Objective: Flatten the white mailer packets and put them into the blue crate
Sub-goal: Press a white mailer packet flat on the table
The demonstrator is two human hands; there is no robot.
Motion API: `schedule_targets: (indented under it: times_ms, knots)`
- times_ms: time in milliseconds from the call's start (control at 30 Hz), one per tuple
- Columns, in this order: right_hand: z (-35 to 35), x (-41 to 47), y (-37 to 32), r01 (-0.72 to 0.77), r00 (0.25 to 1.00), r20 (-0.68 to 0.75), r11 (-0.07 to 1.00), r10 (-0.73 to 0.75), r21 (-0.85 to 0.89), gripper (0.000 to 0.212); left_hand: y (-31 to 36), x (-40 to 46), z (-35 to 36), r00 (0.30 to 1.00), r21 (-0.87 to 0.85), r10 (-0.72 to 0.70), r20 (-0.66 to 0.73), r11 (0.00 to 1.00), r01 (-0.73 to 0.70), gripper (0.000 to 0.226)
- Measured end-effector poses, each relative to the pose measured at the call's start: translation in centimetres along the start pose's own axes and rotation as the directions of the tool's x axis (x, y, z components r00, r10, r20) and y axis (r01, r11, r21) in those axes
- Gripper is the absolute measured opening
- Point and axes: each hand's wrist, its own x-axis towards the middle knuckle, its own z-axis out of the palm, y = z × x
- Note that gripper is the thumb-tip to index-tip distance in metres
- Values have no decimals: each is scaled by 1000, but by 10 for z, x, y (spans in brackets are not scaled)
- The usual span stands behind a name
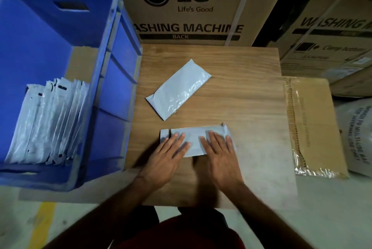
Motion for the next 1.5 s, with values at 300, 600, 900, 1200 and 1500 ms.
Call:
schedule_targets:
  times_ms: [300,600,900,1200,1500]
  knots:
    - [27,-57,-38,-93,995,47,975,86,201,76,23,-44,24,993,-84,-70,93,993,78,60]
    - [56,-26,-51,-90,993,84,983,77,160,70,8,-26,40,967,-73,-208,147,973,221,67]
    - [44,-33,-25,-159,986,76,965,146,207,73,34,-11,37,990,-89,-94,102,991,103,68]
    - [47,-42,-2,-156,988,30,949,154,275,65,66,3,35,990,-101,-104,96,988,114,70]
    - [47,-55,29,-205,978,24,935,207,288,65,93,18,44,998,-175,-23,60,984,33,70]
